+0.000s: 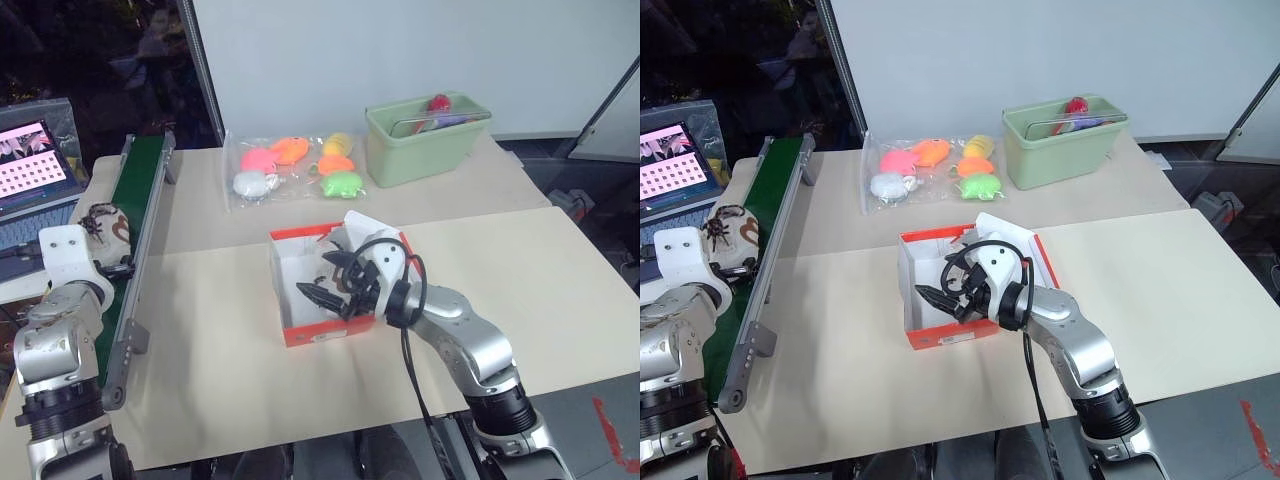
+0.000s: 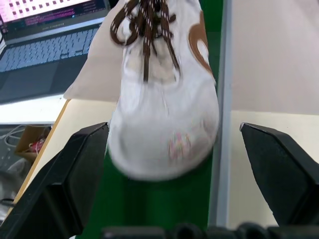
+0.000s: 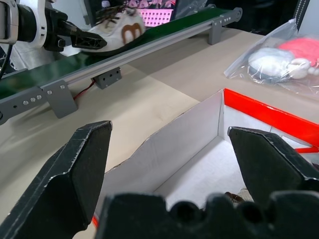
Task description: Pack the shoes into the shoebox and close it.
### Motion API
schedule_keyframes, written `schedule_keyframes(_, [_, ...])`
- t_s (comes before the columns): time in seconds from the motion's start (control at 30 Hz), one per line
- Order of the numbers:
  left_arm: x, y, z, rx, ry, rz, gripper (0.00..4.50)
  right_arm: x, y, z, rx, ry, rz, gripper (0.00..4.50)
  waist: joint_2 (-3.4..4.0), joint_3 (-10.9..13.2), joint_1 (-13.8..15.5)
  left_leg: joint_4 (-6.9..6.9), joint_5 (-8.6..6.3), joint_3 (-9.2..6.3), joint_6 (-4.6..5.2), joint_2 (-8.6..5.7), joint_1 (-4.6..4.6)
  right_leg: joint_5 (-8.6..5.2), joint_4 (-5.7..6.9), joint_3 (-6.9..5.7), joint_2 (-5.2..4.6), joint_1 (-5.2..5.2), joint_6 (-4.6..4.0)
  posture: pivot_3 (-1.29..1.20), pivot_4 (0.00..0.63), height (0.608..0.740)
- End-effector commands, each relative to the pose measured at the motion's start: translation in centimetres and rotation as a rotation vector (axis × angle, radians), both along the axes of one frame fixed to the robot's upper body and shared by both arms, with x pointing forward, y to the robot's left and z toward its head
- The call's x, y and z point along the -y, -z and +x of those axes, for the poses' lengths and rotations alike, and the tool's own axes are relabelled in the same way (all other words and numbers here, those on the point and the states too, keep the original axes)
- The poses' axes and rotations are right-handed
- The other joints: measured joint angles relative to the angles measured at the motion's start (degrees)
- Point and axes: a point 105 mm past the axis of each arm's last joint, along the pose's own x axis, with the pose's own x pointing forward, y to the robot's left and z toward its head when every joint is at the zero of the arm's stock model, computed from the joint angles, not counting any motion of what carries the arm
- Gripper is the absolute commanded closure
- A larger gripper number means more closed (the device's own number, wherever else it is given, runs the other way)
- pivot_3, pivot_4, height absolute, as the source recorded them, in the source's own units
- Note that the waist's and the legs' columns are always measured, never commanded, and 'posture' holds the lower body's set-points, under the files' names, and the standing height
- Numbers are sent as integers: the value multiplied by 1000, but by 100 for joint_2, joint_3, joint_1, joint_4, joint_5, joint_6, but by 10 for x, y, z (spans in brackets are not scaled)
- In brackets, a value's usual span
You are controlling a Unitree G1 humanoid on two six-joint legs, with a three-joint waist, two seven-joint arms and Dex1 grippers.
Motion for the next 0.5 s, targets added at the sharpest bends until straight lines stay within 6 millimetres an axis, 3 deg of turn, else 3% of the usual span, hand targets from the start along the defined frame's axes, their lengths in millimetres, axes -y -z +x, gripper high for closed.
schedule_keyframes(0.03, [-11,1,-8,-20,-45,12,0,-2,-15,-6,59,-7,29,41,0,0,-1,-1,0,0,0,0,0,0,0,0,0,-1,0,0,150,740])
schedule_keyframes(0.17, [-9,27,-18,-103,-79,-88,0,-1,-18,-5,63,-1,35,41,0,0,10,-1,0,0,-1,0,2,0,2,0,0,0,0,0,150,740])
schedule_keyframes(0.5, [-6,26,-14,-97,-85,-133,2584,4,-23,2,72,22,44,0,4,-2,-5,-13,1,9,-3,8,53,-19,7,3,4,35,29,0,150,740])
